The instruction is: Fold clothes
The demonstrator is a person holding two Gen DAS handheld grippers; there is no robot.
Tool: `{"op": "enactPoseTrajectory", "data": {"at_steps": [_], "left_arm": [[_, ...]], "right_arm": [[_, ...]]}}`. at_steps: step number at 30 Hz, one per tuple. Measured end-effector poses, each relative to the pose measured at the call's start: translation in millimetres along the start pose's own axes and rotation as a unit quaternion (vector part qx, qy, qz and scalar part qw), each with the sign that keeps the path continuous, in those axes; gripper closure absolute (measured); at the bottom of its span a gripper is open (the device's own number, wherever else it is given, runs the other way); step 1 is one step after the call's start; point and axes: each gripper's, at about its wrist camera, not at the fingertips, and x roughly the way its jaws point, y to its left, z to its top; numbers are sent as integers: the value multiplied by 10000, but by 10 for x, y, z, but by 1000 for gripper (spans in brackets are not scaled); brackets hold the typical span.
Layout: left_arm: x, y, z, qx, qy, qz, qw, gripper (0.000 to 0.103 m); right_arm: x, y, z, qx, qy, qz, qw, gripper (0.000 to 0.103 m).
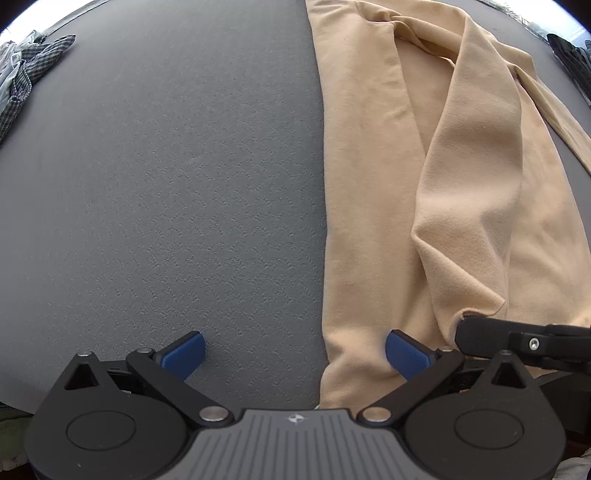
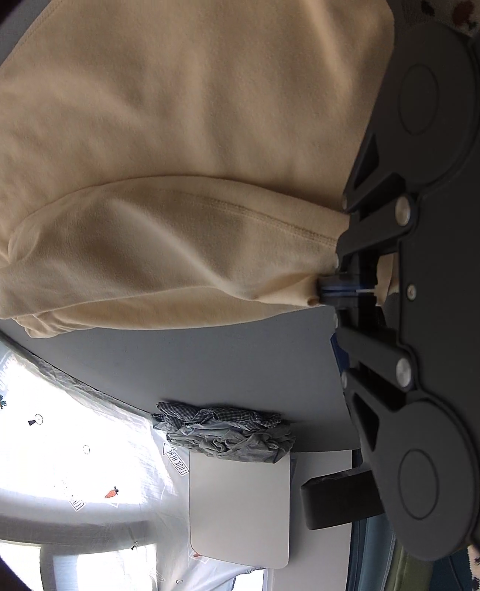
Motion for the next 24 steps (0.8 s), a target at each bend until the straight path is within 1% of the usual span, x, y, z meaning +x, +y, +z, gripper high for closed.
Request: {"op": "enactPoseTrajectory", "data": {"at_steps": [2,4,7,9,10,13,14,15,17,18,19,20,21,23,24], "left_arm": [[-11,-2,9,28,18,0,10000,0],[-47,30,25,-29,65,-23,10000,0],[-144,112,55,-216,4,-82,9997,0],[-236,169,90,-360,-139,-132,9992,0],[-271,185,110,-405,-206,-162,9988,0],[-433,185,188,-425,-615,-305,9967,1],[-475,178,211,-346,-770,-367,9958,2],[-565,242,164,-230,-884,-454,9948,3],[-619,90,177,16,-1012,-637,9928,17],[-638,19,188,145,-1065,-734,9915,20],[-629,-59,215,267,-1097,-821,9902,28],[-613,-128,207,374,-1076,-899,9894,36],[-597,-195,197,480,-1052,-977,9885,40],[-467,-310,192,584,-955,-1067,9880,54],[-398,-345,210,625,-910,-1113,9876,59]], "right_arm": [[35,-3,-6,71,114,-97,9999,100],[26,34,-13,-35,185,-301,9994,97],[-82,95,-1,-173,18,-341,9993,90],[-201,94,35,-153,-187,-284,9993,83],[-248,76,65,-94,-294,-272,9992,81],[-390,21,156,85,-614,-237,9978,80],[-438,3,186,144,-721,-225,9970,80],[-470,-23,216,211,-798,-221,9963,80],[-508,-76,270,335,-898,-221,9951,80],[-518,-96,292,378,-932,-220,9947,80],[-526,-112,309,407,-953,-222,9944,80],[-533,-128,311,428,-960,-230,9942,80],[-540,-146,307,450,-962,-240,9941,80],[-554,-184,297,492,-966,-259,9938,80],[-562,-202,292,514,-969,-269,9936,80]]}}
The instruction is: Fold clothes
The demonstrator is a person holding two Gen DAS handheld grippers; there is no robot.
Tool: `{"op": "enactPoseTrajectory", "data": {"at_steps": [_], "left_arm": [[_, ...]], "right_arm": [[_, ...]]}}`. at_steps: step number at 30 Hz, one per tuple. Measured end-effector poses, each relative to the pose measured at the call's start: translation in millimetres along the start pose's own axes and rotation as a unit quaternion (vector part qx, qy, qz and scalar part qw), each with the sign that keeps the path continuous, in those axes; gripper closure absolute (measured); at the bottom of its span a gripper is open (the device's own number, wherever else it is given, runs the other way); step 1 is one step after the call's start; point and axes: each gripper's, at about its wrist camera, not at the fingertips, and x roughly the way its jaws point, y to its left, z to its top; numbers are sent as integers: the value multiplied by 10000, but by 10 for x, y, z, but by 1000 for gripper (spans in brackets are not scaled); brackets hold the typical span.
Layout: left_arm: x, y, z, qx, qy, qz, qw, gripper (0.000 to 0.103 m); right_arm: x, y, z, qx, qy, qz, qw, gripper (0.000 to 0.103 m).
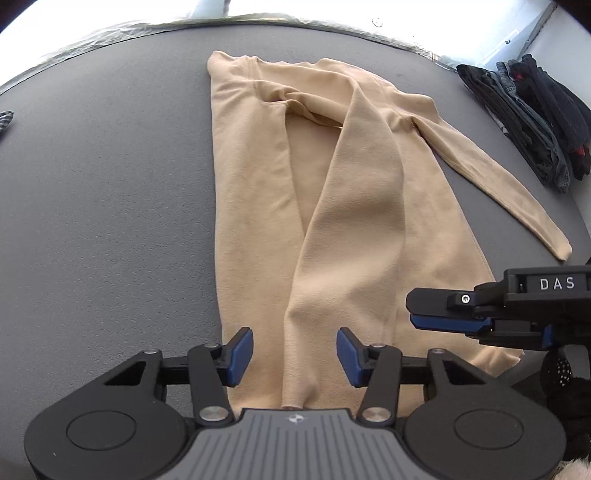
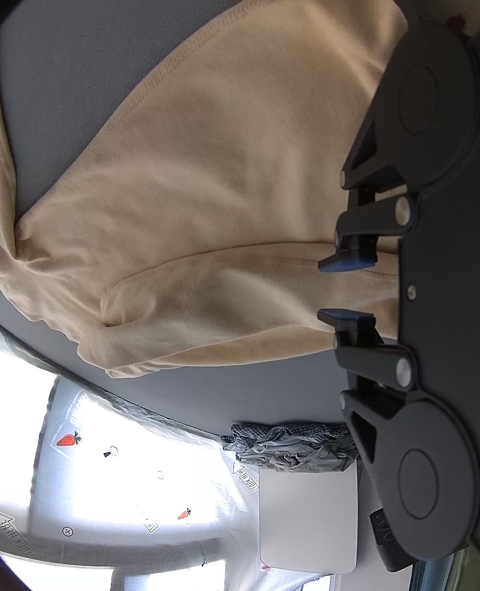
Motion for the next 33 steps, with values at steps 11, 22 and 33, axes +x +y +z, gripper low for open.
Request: {"op": "enactPoseTrajectory", "data": {"at_steps": [11,22,33], "left_arm": [[201,-55,-17,-229,185,47,9996,101],[-238,137,-260,-1158,11,533,9918,101],[-3,369,-337,-1870,622,480,9792,92]], "right_arm": [[-133,-196,15,136,-65,-24,9999,80],[-12,-230,59,-32,247,-73,9997,80],[46,-173,196,-237,265,-50,9994,80]]}}
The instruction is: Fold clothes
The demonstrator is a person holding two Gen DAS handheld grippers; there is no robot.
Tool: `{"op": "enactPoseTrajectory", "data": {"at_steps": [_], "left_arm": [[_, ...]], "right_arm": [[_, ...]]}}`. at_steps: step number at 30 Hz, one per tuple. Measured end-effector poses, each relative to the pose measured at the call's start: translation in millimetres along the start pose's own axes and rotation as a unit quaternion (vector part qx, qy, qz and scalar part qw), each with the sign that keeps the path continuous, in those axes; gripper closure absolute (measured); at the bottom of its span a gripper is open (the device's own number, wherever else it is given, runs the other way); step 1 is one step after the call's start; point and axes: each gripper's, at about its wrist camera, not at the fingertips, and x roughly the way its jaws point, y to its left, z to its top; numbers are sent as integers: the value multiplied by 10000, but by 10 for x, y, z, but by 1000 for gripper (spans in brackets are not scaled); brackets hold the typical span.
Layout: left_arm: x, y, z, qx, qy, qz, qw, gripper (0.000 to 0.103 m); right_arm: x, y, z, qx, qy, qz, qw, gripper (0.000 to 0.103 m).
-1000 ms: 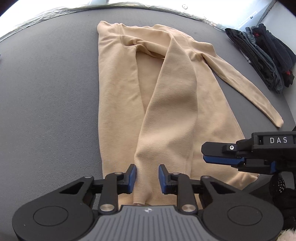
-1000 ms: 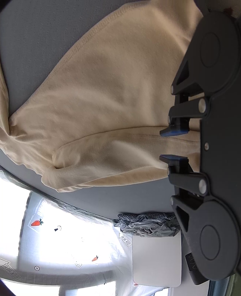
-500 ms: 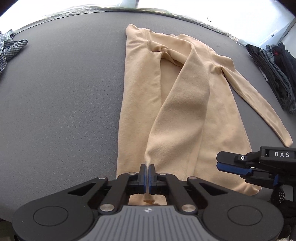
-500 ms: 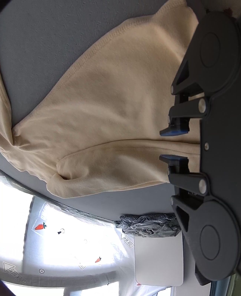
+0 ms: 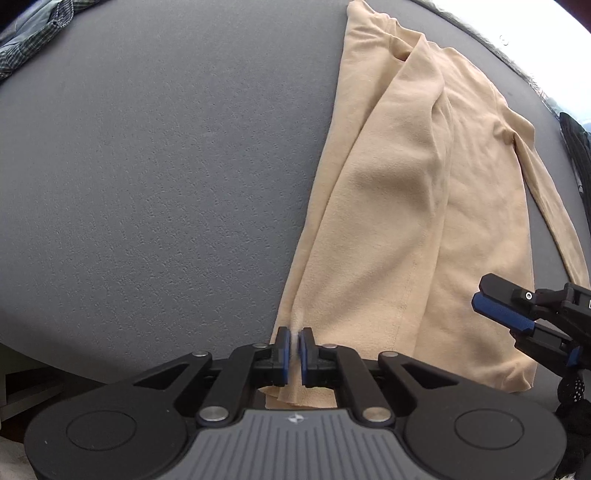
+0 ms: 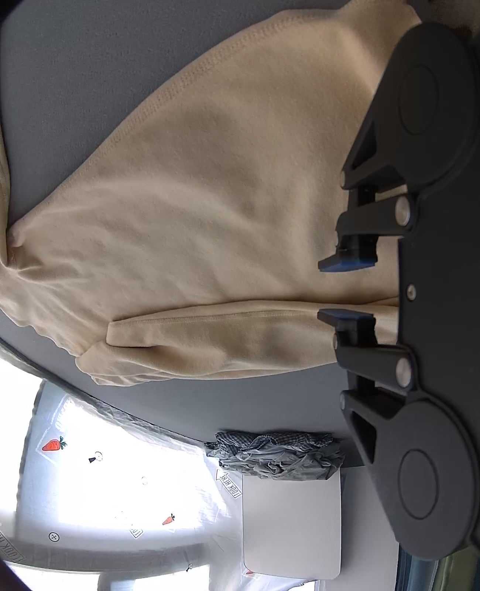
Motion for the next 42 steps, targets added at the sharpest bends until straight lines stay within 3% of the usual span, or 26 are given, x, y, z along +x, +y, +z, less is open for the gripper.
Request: {"op": "enactPoseTrajectory", "data": {"at_steps": [6,10,18,25,32,35,39,41,42], "left_arm": [[-282,-144,208,363,-846,-215,9955,70],[-342,-278,473,611,-1108,-461,9909,68],[-265,-647,1289,1179,-1309,-454,9833,65],[61,-923,2017,1566,-1136,-649,9790,61],[466,-1084,2590,1712,-779,-1057,9765,61],[600,-1123,2751,1746,-629,-1212,9751,60],[669,-1181,2855,1788,-575,-1397,9722,62],[676,-1183,2885,1724,-589,-1440,9727,67],[682,-1178,2902,1664,-593,-1448,9735,73]], "right_arm": [[-43,65,171,-87,-309,-79,9995,77],[-42,101,335,-90,-542,-72,9985,77],[94,204,743,145,-1173,-251,9927,78],[451,377,1135,299,-1317,-421,9899,78],[763,427,1389,951,-1113,-375,9885,73],[819,443,1410,986,-1093,-541,9876,75],[839,406,1415,1181,-1061,-407,9865,72],[857,389,1424,1219,-1024,-340,9867,78],[870,386,1424,1195,-1020,-358,9869,88]]}}
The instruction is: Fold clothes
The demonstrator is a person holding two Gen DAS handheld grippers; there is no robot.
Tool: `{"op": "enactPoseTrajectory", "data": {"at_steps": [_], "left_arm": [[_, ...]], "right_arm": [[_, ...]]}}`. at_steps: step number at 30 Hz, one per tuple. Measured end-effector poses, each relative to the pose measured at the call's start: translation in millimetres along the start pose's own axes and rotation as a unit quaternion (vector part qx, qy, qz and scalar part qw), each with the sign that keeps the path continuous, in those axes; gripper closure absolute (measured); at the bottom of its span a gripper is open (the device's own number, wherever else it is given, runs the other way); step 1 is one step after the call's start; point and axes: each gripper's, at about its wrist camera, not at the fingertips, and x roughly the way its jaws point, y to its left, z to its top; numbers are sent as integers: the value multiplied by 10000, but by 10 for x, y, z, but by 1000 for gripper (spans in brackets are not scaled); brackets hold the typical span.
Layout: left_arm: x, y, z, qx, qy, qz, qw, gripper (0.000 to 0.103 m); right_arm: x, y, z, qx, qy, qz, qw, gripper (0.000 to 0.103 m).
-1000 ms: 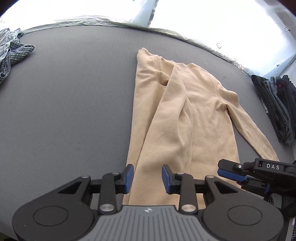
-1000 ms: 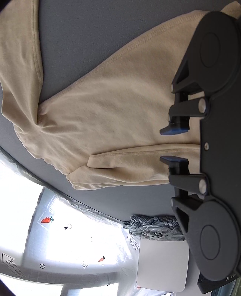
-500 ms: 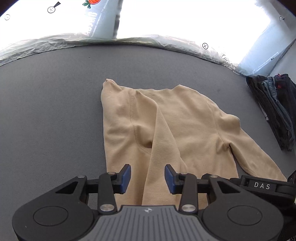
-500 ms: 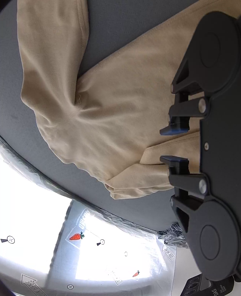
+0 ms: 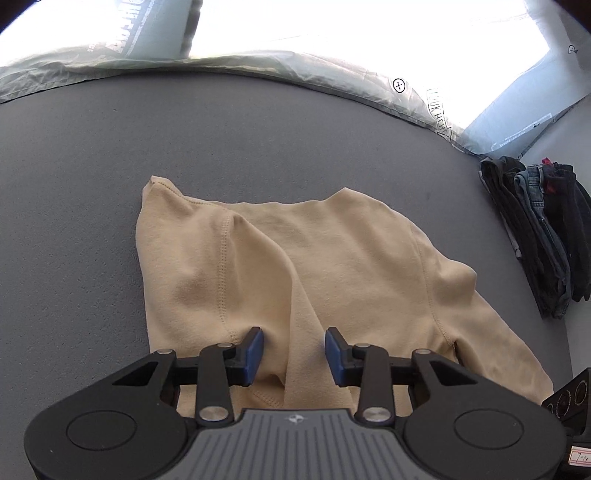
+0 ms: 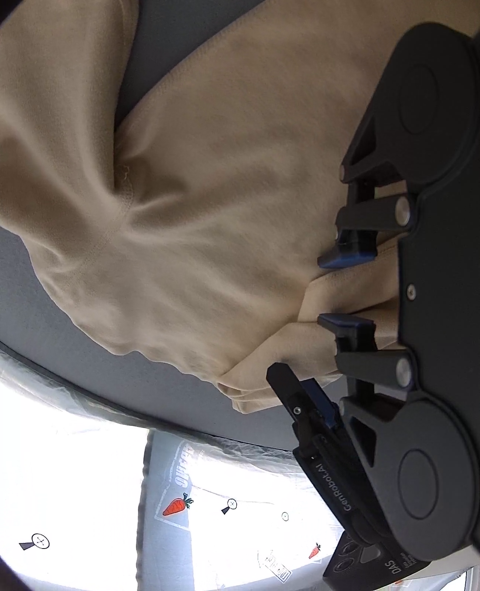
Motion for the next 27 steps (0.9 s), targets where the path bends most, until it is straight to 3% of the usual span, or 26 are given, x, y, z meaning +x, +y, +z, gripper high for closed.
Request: {"op": "enactPoseTrajectory", "data": {"at_steps": [2,5,9,16,27], "left_arm": [[-2,23,23,-109,-55,-14,9999,101],[-41,48,53,-237,-207,29,9995,102],[-94,122,72,-422,-374,254,9981,102],[76,386,18,-897,-188,357,9951,100],[-241,23,-112,-331,-285,950,9945,76]], "right_arm": [[-1,-31,-12,64,-55,29,10000,95],[-86,-96,-26,281,-223,160,9992,97],[-188,-147,-7,280,-422,9,9987,98],[-188,-204,21,288,-421,-129,9986,98],[-426,-222,112,269,-483,20,9985,81]]}}
